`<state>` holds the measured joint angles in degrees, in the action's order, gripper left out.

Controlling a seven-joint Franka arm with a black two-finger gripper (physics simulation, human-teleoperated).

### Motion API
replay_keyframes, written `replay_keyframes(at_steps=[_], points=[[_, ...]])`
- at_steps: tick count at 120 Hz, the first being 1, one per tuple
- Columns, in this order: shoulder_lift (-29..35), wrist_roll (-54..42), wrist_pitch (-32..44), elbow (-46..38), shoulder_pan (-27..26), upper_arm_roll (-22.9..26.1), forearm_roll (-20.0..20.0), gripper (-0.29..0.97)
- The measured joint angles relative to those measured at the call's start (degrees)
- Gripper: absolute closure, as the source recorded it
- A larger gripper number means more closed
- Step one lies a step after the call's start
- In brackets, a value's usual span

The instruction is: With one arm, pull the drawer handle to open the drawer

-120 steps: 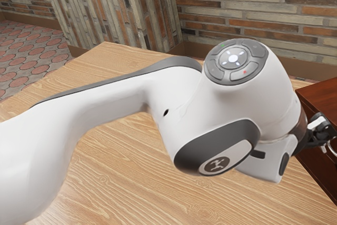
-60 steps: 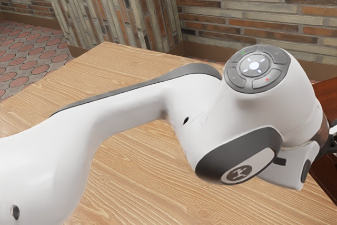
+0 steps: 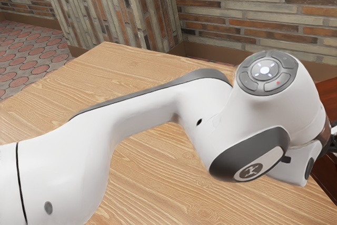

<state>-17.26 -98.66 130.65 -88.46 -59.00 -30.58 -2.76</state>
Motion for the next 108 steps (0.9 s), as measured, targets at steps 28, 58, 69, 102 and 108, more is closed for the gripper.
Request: replay_keyframes(at_steps=[28,58,69,102,108], points=[[-0.86,-0.44,0.14,0.03,1.05,1.07,0.04,0.0],[0.1,-0.78,0.14,-1.03,0.88,0.9,-0.22,0.0],[0.81,-0.89,0.13,-2.12,0.71,0.78,-0.33,-0.01],[3.8,-1.76,-0.66,-5.67,0.31,0.49,-0.59,0.0],[4.46,-2.01,-0.89,-6.46,0.36,0.42,-0.64,0.0]])
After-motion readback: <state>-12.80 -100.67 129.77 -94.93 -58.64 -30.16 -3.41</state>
